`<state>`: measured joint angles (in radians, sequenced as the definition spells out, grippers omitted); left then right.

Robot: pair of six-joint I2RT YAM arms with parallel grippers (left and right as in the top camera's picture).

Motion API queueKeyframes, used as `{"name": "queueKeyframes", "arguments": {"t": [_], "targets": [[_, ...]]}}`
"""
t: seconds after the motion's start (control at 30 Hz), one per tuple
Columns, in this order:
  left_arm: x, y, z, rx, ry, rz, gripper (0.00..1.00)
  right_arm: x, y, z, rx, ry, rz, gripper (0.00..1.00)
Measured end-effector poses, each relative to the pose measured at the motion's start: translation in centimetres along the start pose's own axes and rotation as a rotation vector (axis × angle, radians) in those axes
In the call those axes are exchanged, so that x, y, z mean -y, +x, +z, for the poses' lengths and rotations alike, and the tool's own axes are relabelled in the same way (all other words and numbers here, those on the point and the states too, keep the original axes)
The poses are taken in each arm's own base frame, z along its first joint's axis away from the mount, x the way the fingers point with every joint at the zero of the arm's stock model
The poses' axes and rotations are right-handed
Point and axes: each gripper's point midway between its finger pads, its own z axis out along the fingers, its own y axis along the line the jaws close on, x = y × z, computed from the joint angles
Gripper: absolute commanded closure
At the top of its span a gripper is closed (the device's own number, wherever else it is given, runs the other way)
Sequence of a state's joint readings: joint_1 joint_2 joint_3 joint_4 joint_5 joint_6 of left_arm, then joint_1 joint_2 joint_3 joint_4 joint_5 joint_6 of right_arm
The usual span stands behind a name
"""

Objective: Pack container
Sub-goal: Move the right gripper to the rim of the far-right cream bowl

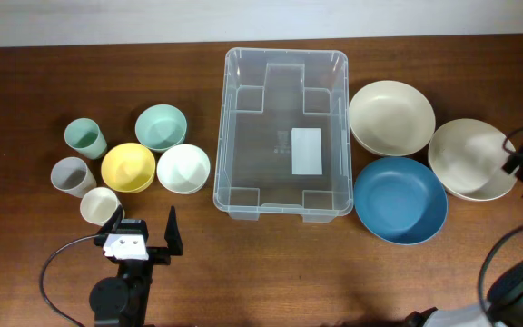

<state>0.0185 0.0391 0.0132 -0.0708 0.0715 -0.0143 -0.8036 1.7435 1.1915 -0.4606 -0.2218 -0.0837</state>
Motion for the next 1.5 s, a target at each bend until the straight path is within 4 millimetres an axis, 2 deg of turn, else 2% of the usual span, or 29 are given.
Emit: {"name": "queueKeyframes", "arguments": {"t": [0.1,0.17,0.27,0.33,0.37,0.53,0.63,0.67,0.97,1.07,1.3,1.5], "targets": [[0.0,0.0,0.0,0.0,0.0,0.0,0.0,-0.2,1.8,2.5,-0.065,-0.04,-0.023,0.01],[0.0,0.0,0.0,0.0,0.0,0.0,0.0,-0.2,2.4,3.4,-0.088,-0.054,-0.041,0.0],[0.0,0.0,0.0,0.0,0.0,0.0,0.0,-0.2,3.8,5.0,-0.128,-0.077,-0.075,0.15],[0.0,0.0,0.0,0.0,0.0,0.0,0.0,-0.2,4.2,5.7,-0.138,-0.09,-0.084,0.35],[0.0,0.0,0.0,0.0,0.0,0.0,0.0,-0.3,4.3,5.9,-0.141,-0.096,-0.089,0.4],[0.0,0.0,0.0,0.0,0.0,0.0,0.0,-0.3,4.3,6.3,-0.135,-0.102,-0.094,0.44],[0.0,0.0,0.0,0.0,0.0,0.0,0.0,-0.2,4.1,6.4,-0.128,-0.096,-0.106,0.63],[0.0,0.0,0.0,0.0,0.0,0.0,0.0,-0.1,4.0,6.4,-0.125,-0.092,-0.106,0.65],[0.0,0.0,0.0,0.0,0.0,0.0,0.0,0.3,3.2,6.5,-0.092,-0.075,-0.105,0.69],[0.0,0.0,0.0,0.0,0.0,0.0,0.0,1.3,3.1,6.4,-0.089,-0.045,-0.086,0.64],[0.0,0.0,0.0,0.0,0.0,0.0,0.0,3.4,2.4,6.2,-0.057,0.007,-0.051,0.64],[0.0,0.0,0.0,0.0,0.0,0.0,0.0,2.3,2.0,6.6,-0.031,-0.065,-0.042,0.6]]}}
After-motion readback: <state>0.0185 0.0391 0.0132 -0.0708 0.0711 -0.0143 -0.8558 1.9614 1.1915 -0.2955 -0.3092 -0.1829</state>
